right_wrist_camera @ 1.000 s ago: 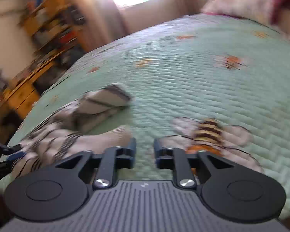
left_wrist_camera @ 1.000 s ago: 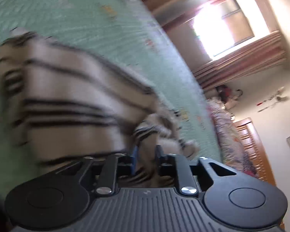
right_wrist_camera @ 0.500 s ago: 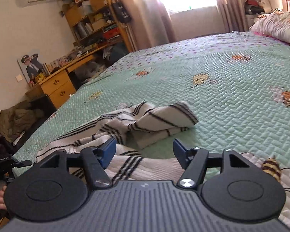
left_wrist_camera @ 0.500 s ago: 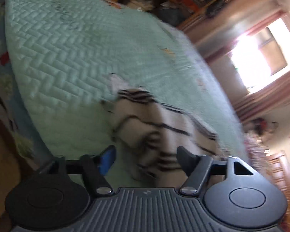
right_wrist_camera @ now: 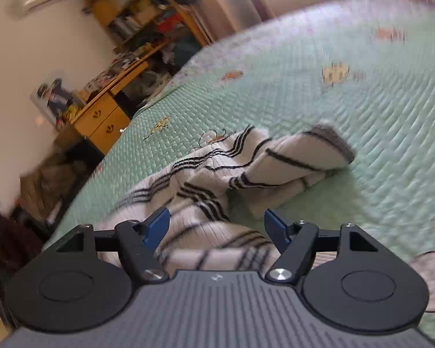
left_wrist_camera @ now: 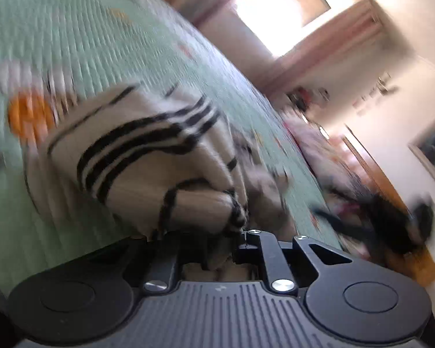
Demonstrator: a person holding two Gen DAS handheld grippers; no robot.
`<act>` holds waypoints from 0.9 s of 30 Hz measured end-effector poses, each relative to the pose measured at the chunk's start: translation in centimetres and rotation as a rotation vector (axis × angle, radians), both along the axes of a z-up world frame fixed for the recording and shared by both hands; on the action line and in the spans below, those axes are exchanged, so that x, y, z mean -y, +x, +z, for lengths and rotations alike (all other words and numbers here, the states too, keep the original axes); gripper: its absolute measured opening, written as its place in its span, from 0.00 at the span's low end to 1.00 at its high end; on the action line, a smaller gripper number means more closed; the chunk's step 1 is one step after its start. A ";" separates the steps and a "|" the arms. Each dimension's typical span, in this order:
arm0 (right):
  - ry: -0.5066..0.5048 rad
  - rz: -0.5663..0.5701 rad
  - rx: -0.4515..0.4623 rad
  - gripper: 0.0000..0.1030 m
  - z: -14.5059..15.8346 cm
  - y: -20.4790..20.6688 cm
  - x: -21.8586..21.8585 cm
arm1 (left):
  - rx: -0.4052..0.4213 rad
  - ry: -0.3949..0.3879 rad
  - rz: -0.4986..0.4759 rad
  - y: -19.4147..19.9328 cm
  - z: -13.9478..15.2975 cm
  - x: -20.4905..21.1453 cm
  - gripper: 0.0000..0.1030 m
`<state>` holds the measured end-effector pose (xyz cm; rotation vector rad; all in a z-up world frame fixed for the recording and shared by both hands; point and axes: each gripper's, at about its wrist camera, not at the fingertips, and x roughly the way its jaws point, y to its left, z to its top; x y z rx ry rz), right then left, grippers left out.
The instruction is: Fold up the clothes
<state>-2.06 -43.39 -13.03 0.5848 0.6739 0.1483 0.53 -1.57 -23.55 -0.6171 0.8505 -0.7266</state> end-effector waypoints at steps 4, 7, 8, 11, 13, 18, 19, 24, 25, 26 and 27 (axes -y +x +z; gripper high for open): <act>0.051 0.069 -0.009 0.72 -0.6 5.0 -2.1 | -0.027 0.031 -0.083 -2.1 -1.5 -0.3 0.15; -0.094 0.166 -0.073 0.83 -1.3 10.2 -5.5 | -0.045 0.038 -0.083 -2.4 -2.4 -0.6 0.14; -0.190 0.167 -0.139 0.83 -2.3 12.1 -6.8 | -0.050 0.041 -0.076 -2.5 -2.4 -0.6 0.13; -0.317 0.104 -0.276 0.81 -5.7 14.8 -8.7 | -0.052 0.045 -0.055 -3.0 -1.8 -0.4 0.14; -0.237 0.078 -0.149 0.21 -4.1 12.4 -7.8 | -0.044 0.045 -0.033 -3.4 -1.4 -0.8 0.17; -0.198 -0.039 0.179 0.16 1.7 3.0 -3.2 | -0.038 0.033 0.056 -3.7 -0.7 -2.5 0.33; -0.228 -0.073 0.232 0.15 3.1 -0.1 -1.6 | -0.040 0.023 0.082 -3.7 -0.6 -2.9 0.42; -0.412 -0.074 0.144 0.13 3.5 -11.5 2.8 | -0.006 0.010 0.149 -3.3 0.9 -3.2 0.63; -0.423 -0.047 0.065 0.13 2.6 -13.1 3.7 | 0.014 0.022 0.149 -3.3 1.7 -3.0 0.64; -0.427 -0.062 0.038 0.13 2.2 -14.8 4.6 | 0.038 0.033 0.147 -3.3 2.5 -2.9 0.64; -0.420 -0.086 0.066 0.15 2.7 -16.1 5.2 | 0.065 0.046 0.142 -3.4 3.4 -2.8 0.64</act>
